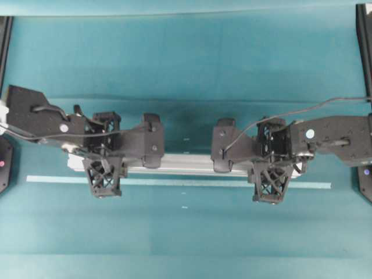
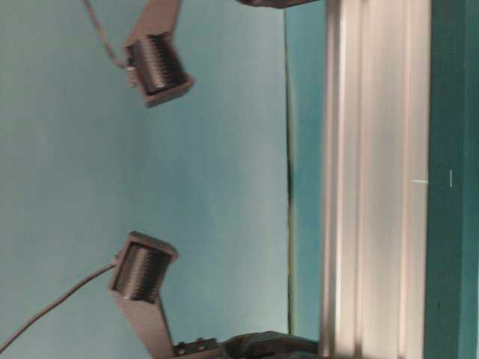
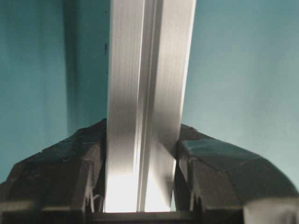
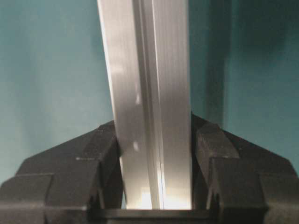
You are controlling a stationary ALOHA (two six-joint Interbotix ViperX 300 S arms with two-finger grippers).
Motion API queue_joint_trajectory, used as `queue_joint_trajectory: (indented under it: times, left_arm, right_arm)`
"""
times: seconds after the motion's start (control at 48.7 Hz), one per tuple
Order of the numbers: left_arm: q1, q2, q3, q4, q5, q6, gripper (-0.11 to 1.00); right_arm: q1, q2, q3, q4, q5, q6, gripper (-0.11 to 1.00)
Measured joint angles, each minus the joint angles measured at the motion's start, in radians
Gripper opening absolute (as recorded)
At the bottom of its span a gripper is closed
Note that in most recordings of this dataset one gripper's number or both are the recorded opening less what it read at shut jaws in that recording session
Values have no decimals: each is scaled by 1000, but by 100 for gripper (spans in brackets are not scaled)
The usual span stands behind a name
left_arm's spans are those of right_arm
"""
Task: Lift the metal rail with both hands and move it towards you.
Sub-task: 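Lower the held rail back onto the table with both grippers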
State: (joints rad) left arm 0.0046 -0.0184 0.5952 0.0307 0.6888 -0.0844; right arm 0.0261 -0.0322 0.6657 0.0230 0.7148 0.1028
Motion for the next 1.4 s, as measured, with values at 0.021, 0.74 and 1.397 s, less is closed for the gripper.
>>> queue_joint_trajectory:
  times: [0.021,0.74,1.397]
  left_arm:
    - [0,3,3,0,-3,-2,29]
    - [0,54,67,0,-135,-9,29]
    - [-14,55,67,2,-138,-21,29]
  right_arm:
    - [-2,3,3,0,-6,2,40]
    - [-2,54,35,-23,-104,0,40]
    - [-2,64,54,-20,-141,0,40]
